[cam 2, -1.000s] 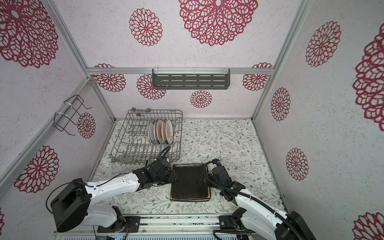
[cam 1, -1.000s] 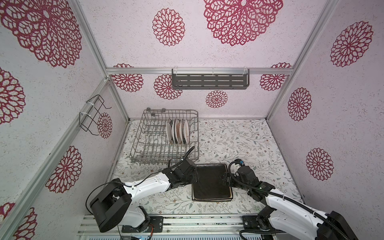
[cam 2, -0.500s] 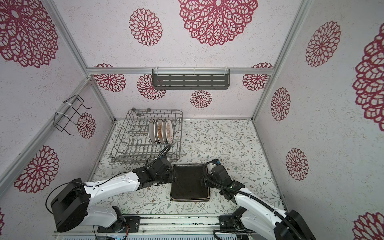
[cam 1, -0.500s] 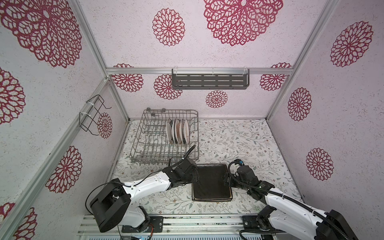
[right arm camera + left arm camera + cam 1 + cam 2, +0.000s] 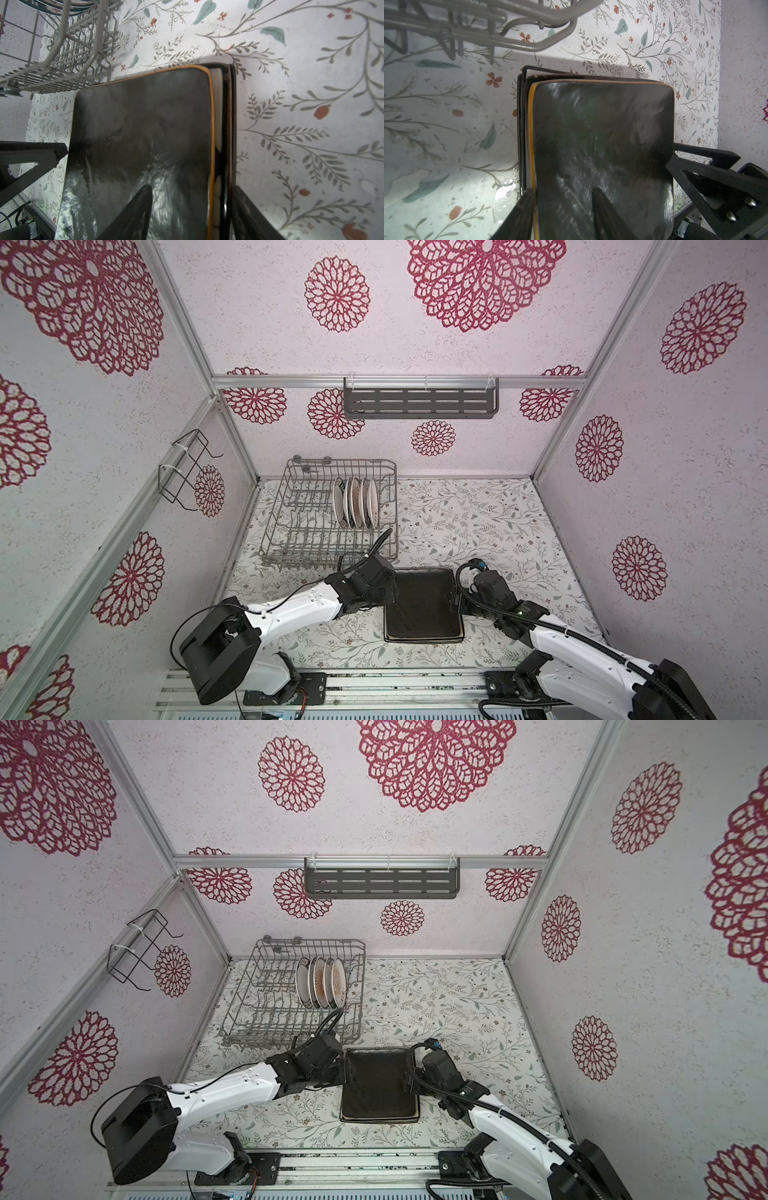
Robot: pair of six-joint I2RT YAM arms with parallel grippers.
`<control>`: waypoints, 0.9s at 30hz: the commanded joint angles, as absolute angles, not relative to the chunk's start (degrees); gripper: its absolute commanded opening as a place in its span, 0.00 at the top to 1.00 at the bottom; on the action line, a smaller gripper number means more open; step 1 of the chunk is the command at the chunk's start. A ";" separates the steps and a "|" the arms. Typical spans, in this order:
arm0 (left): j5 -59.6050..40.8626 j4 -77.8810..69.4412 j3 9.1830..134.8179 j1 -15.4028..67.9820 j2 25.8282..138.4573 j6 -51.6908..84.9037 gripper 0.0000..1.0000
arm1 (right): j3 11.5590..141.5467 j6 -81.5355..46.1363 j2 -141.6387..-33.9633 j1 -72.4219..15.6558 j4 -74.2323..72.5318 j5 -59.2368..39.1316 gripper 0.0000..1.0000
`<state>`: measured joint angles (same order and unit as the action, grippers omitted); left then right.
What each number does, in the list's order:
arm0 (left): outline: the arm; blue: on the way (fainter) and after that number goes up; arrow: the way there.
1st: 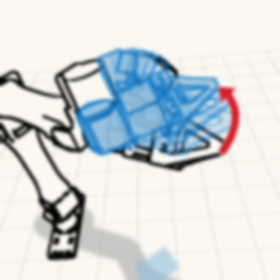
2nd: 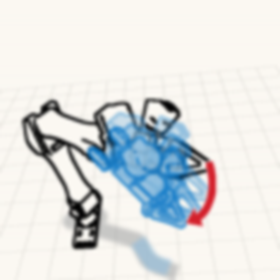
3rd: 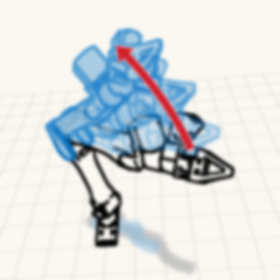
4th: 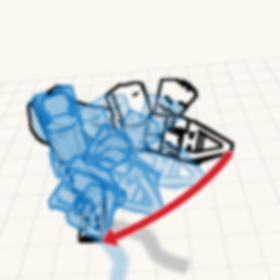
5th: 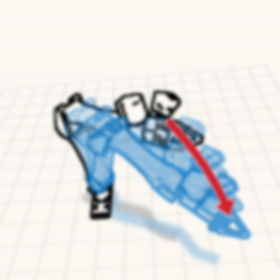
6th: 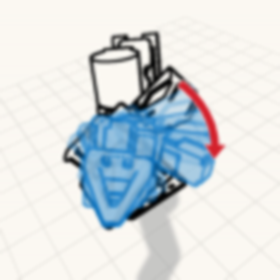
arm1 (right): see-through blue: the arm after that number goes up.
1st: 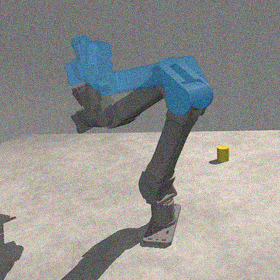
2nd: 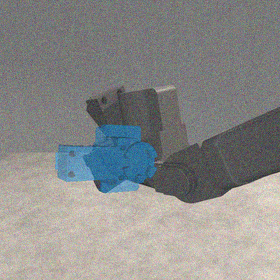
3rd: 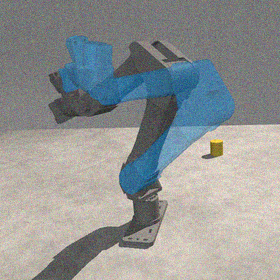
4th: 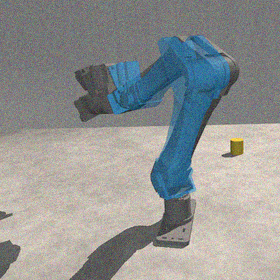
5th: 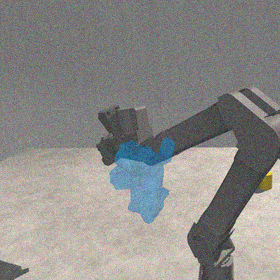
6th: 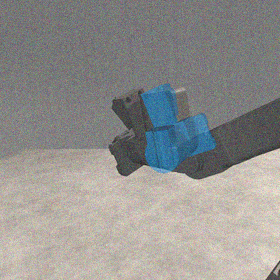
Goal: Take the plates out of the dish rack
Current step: 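Press the dark square plate flat onto the stack with both grippers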
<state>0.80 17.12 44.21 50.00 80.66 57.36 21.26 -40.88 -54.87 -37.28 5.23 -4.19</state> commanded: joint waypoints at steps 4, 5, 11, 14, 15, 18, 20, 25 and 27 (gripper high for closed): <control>1.92 17.36 45.10 50.60 80.94 56.86 0.52 | 24.33 -39.43 -55.14 -37.53 2.27 -5.47 0.45; 1.88 17.40 45.09 50.61 80.86 56.87 0.52 | 24.43 -39.30 -55.28 -37.53 2.35 -5.49 0.45; 1.53 17.53 44.60 50.63 80.38 56.78 0.53 | 24.62 -39.19 -55.28 -37.53 3.07 -5.01 0.48; 1.16 17.50 44.53 50.63 80.75 56.78 0.53 | 24.61 -39.26 -55.28 -37.53 3.15 -4.94 0.49; 0.98 17.45 44.55 50.72 80.85 56.69 0.53 | 24.57 -39.27 -55.21 -37.53 3.25 -4.92 0.49; 0.95 17.29 44.60 50.75 80.94 56.60 0.54 | 24.61 -39.36 -55.18 -37.53 3.34 -4.83 0.50; 0.96 17.16 44.74 50.89 81.11 56.56 0.54 | 24.56 -39.29 -55.14 -37.53 3.43 -4.75 0.51; 0.46 16.31 44.81 50.98 81.81 56.56 0.54 | 24.61 -39.29 -55.24 -37.53 3.39 -4.66 0.53; 0.35 16.06 44.84 51.06 81.91 56.60 0.54 | 24.61 -39.29 -55.26 -37.53 3.42 -4.70 0.53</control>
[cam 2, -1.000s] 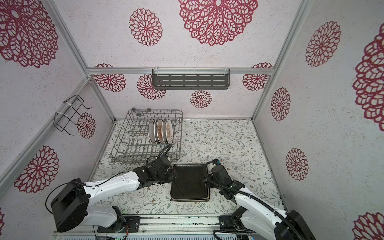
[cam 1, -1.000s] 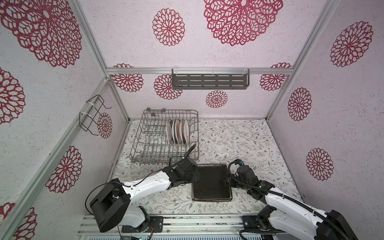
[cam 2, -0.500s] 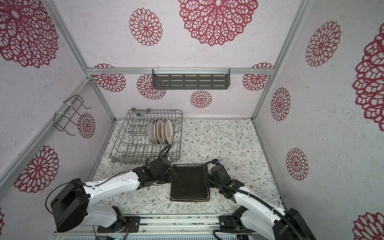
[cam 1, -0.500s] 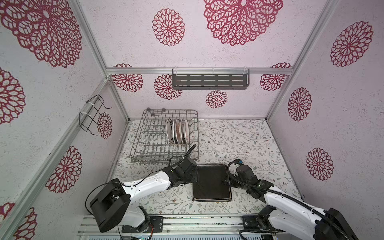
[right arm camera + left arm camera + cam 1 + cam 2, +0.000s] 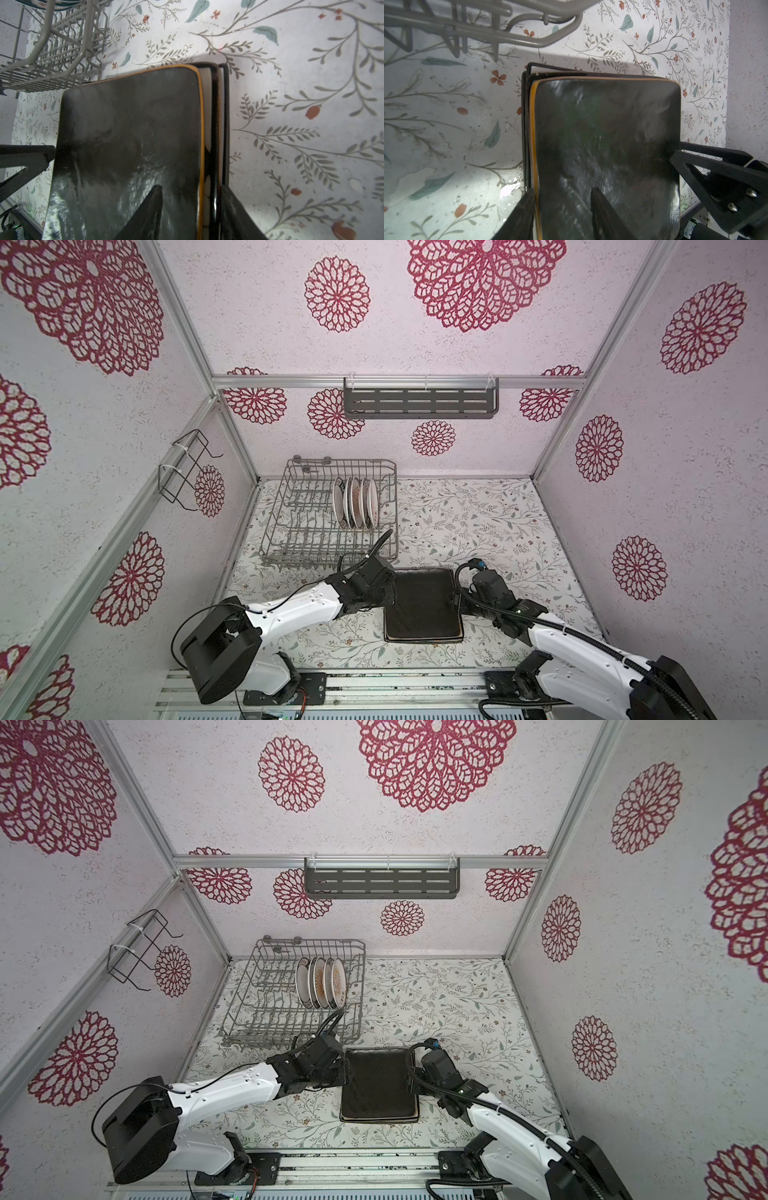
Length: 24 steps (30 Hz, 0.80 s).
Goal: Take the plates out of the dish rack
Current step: 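Press the dark square plate flat onto the stack with both grippers, then open both grippers and move them back toward the dish rack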
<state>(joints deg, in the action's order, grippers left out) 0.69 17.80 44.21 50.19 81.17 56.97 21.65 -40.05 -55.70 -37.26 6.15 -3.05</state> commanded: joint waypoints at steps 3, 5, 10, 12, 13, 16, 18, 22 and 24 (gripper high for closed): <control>0.29 15.97 45.00 51.06 81.75 56.60 0.54 | 24.64 -39.43 -55.28 -37.53 3.51 -4.58 0.53; 0.71 16.33 45.09 51.05 81.41 56.51 0.54 | 24.70 -39.38 -55.18 -37.53 3.69 -4.57 0.53; 2.12 17.78 45.68 51.08 80.36 55.57 0.54 | 24.86 -39.54 -55.10 -37.53 4.37 -3.98 0.42; 2.66 19.24 46.32 51.06 80.11 54.85 0.54 | 25.11 -39.50 -55.01 -37.53 5.06 -3.52 0.31; 3.57 20.64 47.02 50.99 79.78 54.02 0.54 | 25.37 -39.21 -54.80 -37.53 5.63 -3.09 0.26; 8.28 25.16 49.73 50.99 78.22 51.13 0.51 | 26.16 -38.35 -54.06 -37.53 7.29 -1.80 0.12; 11.23 27.72 51.60 50.81 77.11 48.96 0.49 | 26.50 -37.81 -53.44 -37.53 8.07 -0.91 0.04; 16.60 32.54 55.57 49.78 75.23 43.94 0.46 | 28.57 -36.40 -52.54 -37.62 11.92 4.05 0.01; 18.14 33.60 56.87 48.94 74.23 42.30 0.45 | 31.03 -34.47 -52.99 -37.79 15.55 7.51 0.01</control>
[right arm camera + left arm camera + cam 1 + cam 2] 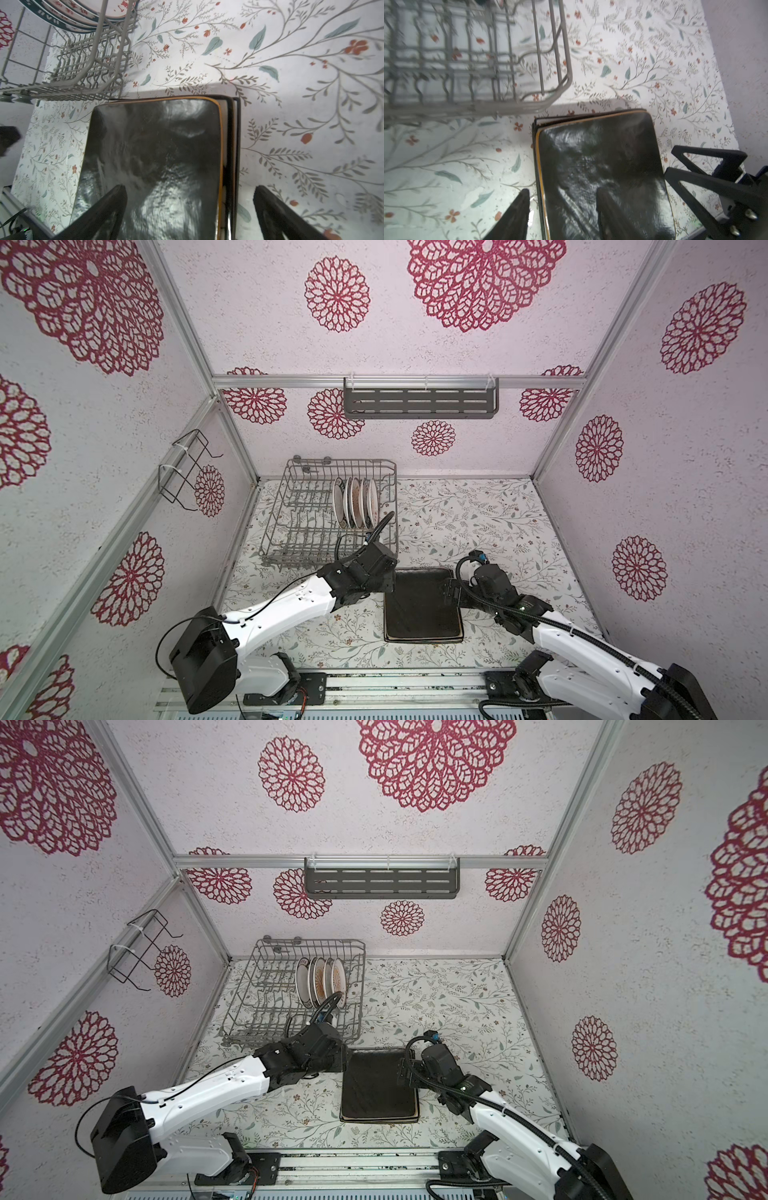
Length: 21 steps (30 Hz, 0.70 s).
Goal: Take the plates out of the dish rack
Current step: 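Open both grippers and move them back toward the dish rack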
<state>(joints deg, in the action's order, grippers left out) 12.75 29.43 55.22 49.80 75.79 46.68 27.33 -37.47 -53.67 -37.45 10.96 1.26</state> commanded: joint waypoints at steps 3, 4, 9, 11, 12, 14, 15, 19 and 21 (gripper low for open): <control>18.72 33.93 57.48 47.16 72.42 41.26 0.40 | 37.25 -31.77 -55.56 -39.49 22.17 15.06 0.01; 18.63 33.84 57.48 46.41 71.74 41.14 0.39 | 39.97 -31.55 -56.21 -41.05 24.43 19.89 0.01; 19.65 33.22 56.33 42.99 68.06 40.65 0.30 | 49.82 -23.59 -58.47 -49.16 22.80 35.37 0.01; 20.04 32.97 55.52 41.17 66.25 40.45 0.23 | 53.58 -18.76 -61.37 -51.60 20.36 38.57 0.01; 20.04 32.64 54.93 40.08 65.28 40.34 0.20 | 55.29 -16.28 -63.25 -52.62 18.94 39.88 0.01; 19.87 32.05 53.98 37.95 63.52 40.00 0.16 | 58.64 -13.07 -67.34 -53.67 16.54 42.31 0.01; 19.73 31.68 53.59 36.87 62.60 39.54 0.14 | 60.65 -13.36 -69.51 -53.85 16.28 44.18 0.01; 19.60 30.62 52.78 33.81 59.67 36.68 0.11 | 65.67 -8.97 -73.25 -53.96 10.45 41.23 0.01; 19.57 30.03 52.65 32.09 58.81 35.51 0.10 | 63.87 -5.93 -73.04 -53.96 0.90 37.92 0.01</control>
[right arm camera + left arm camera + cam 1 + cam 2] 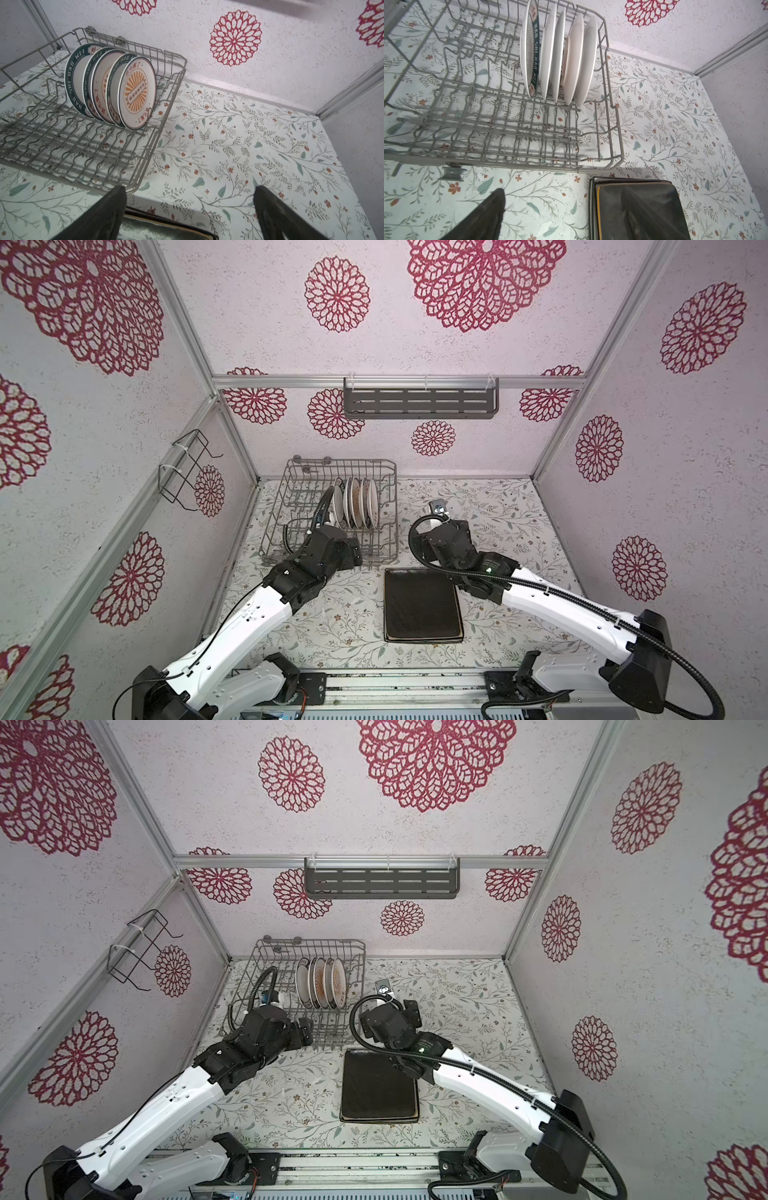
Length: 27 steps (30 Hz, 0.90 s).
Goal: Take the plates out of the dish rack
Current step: 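Open both grippers and move them back toward the dish rack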
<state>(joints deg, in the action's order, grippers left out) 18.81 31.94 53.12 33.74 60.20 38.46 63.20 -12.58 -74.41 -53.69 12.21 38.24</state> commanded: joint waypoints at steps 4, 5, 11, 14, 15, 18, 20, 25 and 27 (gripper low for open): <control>17.68 28.97 52.66 28.40 58.77 34.08 0.09 | 62.96 -0.74 -75.24 -53.89 -11.65 31.81 0.01; 17.16 28.71 52.65 27.65 58.92 33.92 0.09 | 63.80 -0.09 -76.36 -53.96 -12.61 30.53 0.01; 14.11 25.36 54.14 21.55 61.90 31.23 0.10 | 72.17 1.14 -84.67 -53.96 -11.16 24.60 0.01; 13.20 23.53 57.23 18.64 65.22 30.93 0.11 | 71.61 1.49 -85.65 -53.86 -13.60 19.89 0.01; 12.86 22.82 58.45 18.10 66.58 30.35 0.11 | 71.11 1.26 -85.61 -53.81 -14.91 18.48 0.01; 12.33 21.02 61.45 17.27 70.88 28.12 0.11 | 71.45 0.52 -86.20 -53.70 -16.17 16.04 0.02; 11.94 20.36 63.01 16.82 73.93 26.96 0.12 | 72.05 0.15 -86.87 -53.53 -16.54 15.03 0.02; 7.89 18.35 65.98 14.21 81.53 27.89 0.16 | 72.84 -0.41 -88.93 -53.13 -18.14 12.86 0.02; 7.94 17.91 67.31 13.24 84.26 28.42 0.17 | 73.07 -0.86 -89.85 -52.76 -18.67 11.92 0.02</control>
